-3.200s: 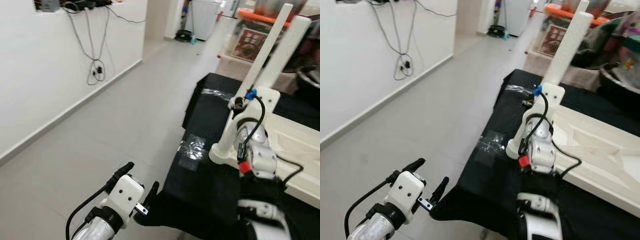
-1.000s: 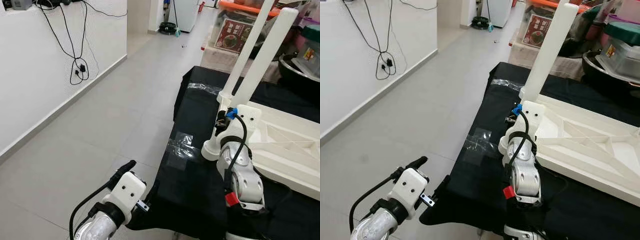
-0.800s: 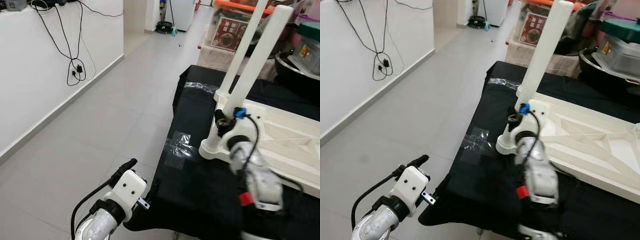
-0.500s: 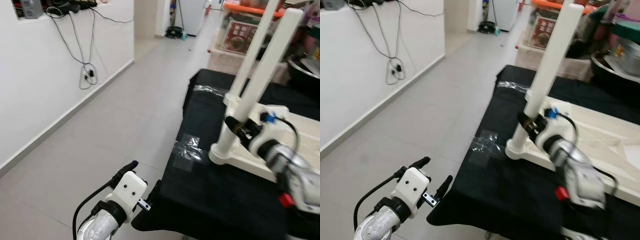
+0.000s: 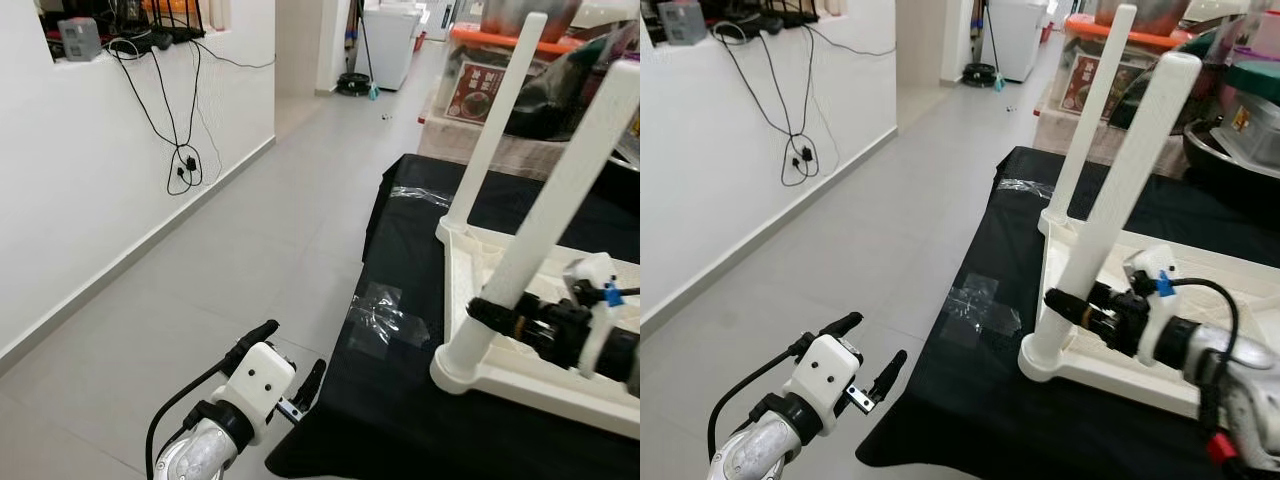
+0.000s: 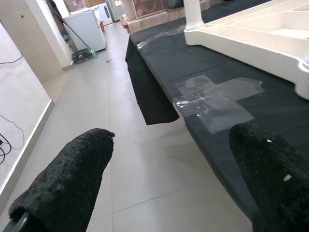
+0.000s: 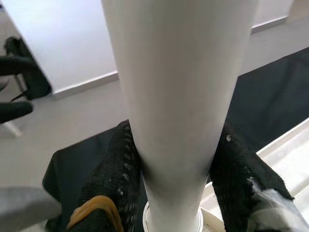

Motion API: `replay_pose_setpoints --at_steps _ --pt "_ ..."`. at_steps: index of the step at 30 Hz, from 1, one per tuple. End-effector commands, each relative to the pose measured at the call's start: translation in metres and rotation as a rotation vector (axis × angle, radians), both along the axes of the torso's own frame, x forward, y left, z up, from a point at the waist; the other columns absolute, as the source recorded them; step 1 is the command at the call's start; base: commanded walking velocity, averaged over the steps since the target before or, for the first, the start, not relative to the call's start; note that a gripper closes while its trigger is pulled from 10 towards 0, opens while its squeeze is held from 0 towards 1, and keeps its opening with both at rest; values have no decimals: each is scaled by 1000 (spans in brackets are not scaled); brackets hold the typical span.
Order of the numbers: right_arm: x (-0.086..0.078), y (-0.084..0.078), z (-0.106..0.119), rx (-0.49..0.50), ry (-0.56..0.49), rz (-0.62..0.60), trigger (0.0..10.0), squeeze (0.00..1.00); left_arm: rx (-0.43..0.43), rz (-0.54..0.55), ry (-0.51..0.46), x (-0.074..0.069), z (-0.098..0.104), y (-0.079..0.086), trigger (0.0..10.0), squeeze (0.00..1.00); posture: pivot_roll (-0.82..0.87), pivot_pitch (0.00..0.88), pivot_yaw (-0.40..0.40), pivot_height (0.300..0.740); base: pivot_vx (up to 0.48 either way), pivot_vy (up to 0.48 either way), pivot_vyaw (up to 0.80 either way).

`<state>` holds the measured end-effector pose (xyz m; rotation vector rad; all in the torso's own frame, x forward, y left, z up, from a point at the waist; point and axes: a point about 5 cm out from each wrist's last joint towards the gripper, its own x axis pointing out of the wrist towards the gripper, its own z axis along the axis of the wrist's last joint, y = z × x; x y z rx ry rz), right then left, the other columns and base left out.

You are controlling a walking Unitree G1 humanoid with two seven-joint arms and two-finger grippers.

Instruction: Building children table

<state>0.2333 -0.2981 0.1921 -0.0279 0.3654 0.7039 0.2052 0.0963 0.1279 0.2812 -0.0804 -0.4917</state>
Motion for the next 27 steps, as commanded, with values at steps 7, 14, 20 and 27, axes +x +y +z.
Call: replay_pose_setpoints --at_steps 7,14,20,27 --pt "-14 -47 -15 16 156 -88 0 0 1 0 19 0 -5 1 10000 0 52 28 -76 740 0 0 0" --pt "-14 -61 -4 106 92 -92 0 0 4 1 19 0 -6 2 10000 0 47 26 -77 740 0 0 0" --pt "-17 -51 9 180 62 59 0 0 9 1 17 0 -6 2 10000 0 59 25 -77 740 0 0 0" --pt "-8 -60 -10 2 108 -21 10000 0 6 2 18 -1 -6 2 10000 0 56 23 -83 740 0 0 0"
